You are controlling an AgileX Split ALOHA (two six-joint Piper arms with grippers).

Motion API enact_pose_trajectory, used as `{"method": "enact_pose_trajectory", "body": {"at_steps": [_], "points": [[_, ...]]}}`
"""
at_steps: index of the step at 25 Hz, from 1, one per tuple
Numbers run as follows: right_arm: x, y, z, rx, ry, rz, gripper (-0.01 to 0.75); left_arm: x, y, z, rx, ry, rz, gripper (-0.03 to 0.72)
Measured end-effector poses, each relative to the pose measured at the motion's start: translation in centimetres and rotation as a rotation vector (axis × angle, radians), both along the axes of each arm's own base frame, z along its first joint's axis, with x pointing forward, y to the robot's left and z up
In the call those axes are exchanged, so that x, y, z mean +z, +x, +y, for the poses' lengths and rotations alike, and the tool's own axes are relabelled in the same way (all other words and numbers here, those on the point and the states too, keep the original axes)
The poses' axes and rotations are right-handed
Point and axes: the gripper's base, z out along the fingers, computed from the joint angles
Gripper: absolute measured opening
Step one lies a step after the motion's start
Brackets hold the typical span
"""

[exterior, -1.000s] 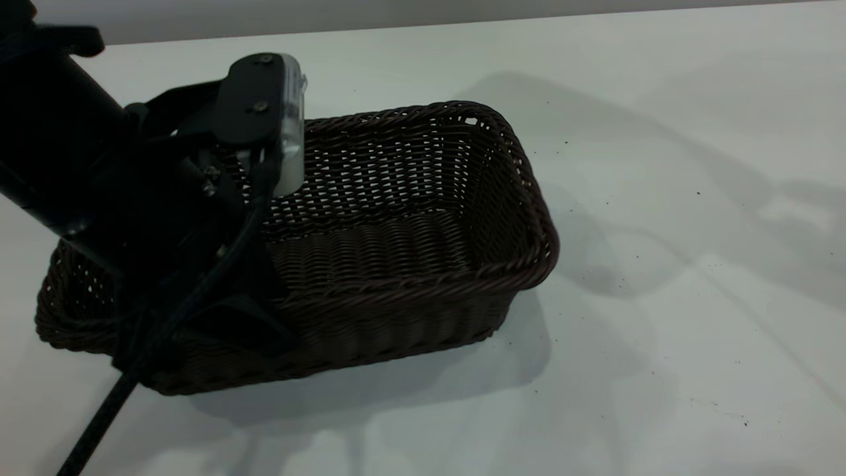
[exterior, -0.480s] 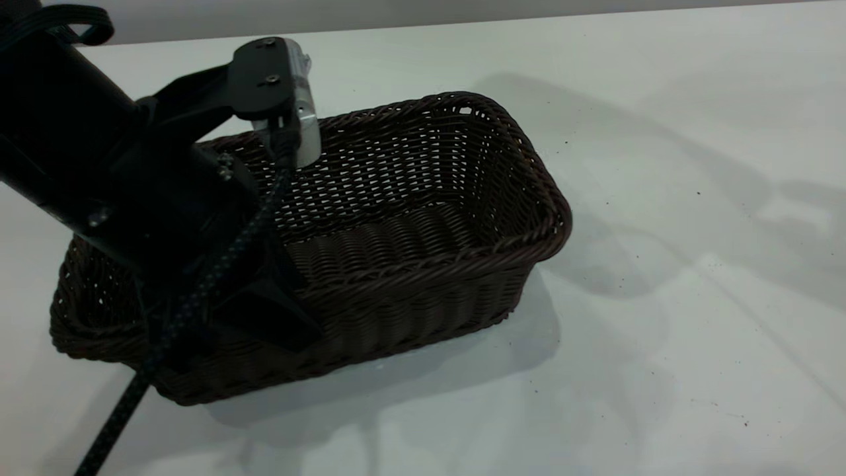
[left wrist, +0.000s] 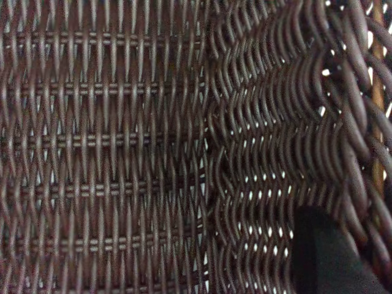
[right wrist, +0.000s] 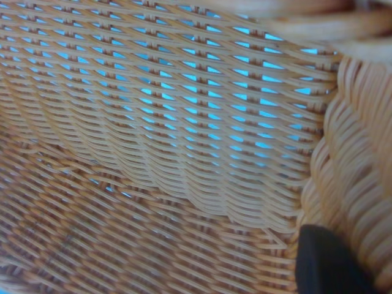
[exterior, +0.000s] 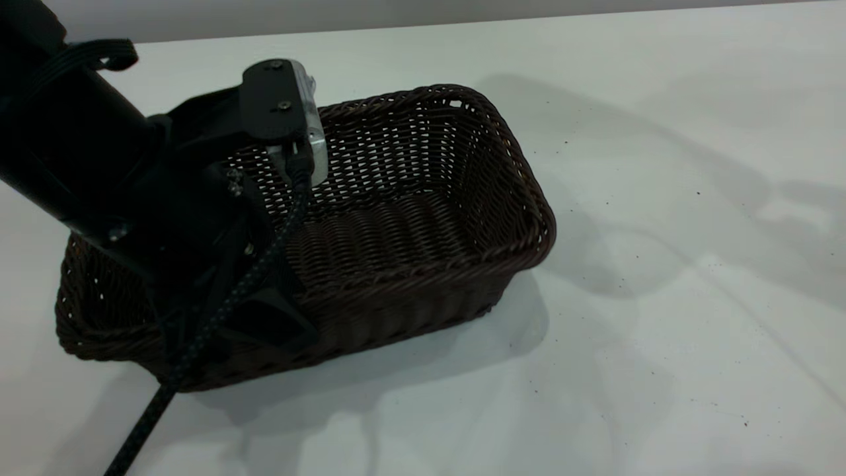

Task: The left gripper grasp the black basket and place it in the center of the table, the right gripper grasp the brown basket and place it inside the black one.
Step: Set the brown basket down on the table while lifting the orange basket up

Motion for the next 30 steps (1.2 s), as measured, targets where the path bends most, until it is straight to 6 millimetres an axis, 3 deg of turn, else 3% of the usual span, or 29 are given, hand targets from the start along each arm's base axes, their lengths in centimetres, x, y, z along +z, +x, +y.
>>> {"method": "enact_pose_trajectory", "body": {"at_steps": [10,24,30], "points": [[0.0,0.0,0.1,0.012,0.000,-0.005,0.101,-0.1,-2.5,-2.3,-0.208,0.032,0.002,0.121],[0.2,-0.3,0.4,0.065,0.018,-0.016,0.101,-0.2,-1.6,-2.1,-0.201,0.067,-0.100,0.121],[0.2,-0.3,0.4,0.063,0.020,-0.016,0.101,-0.1,-1.1,-2.3,-0.112,0.048,-0.129,0.121]]}}
